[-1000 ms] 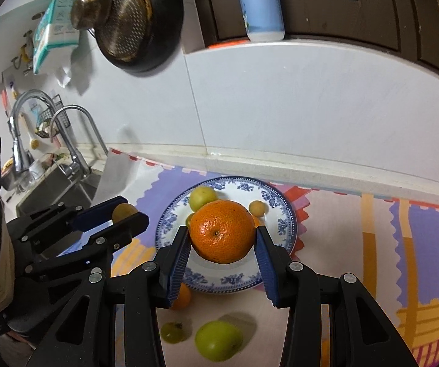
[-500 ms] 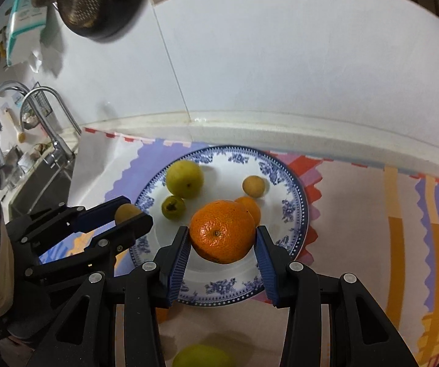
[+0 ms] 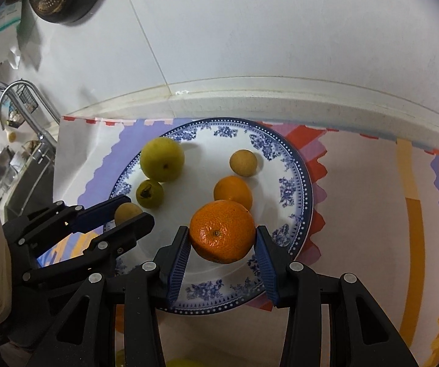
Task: Organize fruits
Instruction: 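Lower both fruits onto the plate and open both tools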
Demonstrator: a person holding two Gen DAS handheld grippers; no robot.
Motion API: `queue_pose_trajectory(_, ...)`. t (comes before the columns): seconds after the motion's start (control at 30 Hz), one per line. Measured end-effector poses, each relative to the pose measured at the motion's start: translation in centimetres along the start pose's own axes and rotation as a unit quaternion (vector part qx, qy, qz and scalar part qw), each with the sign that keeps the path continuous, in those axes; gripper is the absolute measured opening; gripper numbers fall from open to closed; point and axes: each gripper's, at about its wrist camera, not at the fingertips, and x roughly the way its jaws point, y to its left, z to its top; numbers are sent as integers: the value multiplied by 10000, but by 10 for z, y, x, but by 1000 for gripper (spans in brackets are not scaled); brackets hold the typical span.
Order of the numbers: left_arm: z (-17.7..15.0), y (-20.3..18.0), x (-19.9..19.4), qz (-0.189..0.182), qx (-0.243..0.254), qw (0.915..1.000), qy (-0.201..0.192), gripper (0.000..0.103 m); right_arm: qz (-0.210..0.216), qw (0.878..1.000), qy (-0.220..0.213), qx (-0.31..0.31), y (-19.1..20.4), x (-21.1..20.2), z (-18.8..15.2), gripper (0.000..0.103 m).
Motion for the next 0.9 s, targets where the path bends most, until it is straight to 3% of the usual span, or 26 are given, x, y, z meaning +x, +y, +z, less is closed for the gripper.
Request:
queue_pose_trajectory(0.1, -1, 0, 1, 18, 10, 10000, 9, 29, -44, 10000, -15, -12, 0, 0, 0, 44)
queue_pose_trajectory(0.27, -2, 4, -4, 24, -111, 9999, 14, 40, -32, 10000, 25, 17, 0, 1, 1, 45)
queue_pose_trajectory(0.37, -4, 7, -11, 122, -166, 9998, -18, 42, -69, 10000, -58, 9, 1, -4, -1, 51)
queue_pose_trajectory(0.63, -9, 10, -51, 362, -254, 9984, -356, 58, -292, 9991, -306, -62, 8, -30, -7, 52)
queue_pose_trajectory(0.9, -15, -3, -95, 438, -236, 9962, -717, 69, -398, 9965, -712, -157, 18, -72, -15, 61)
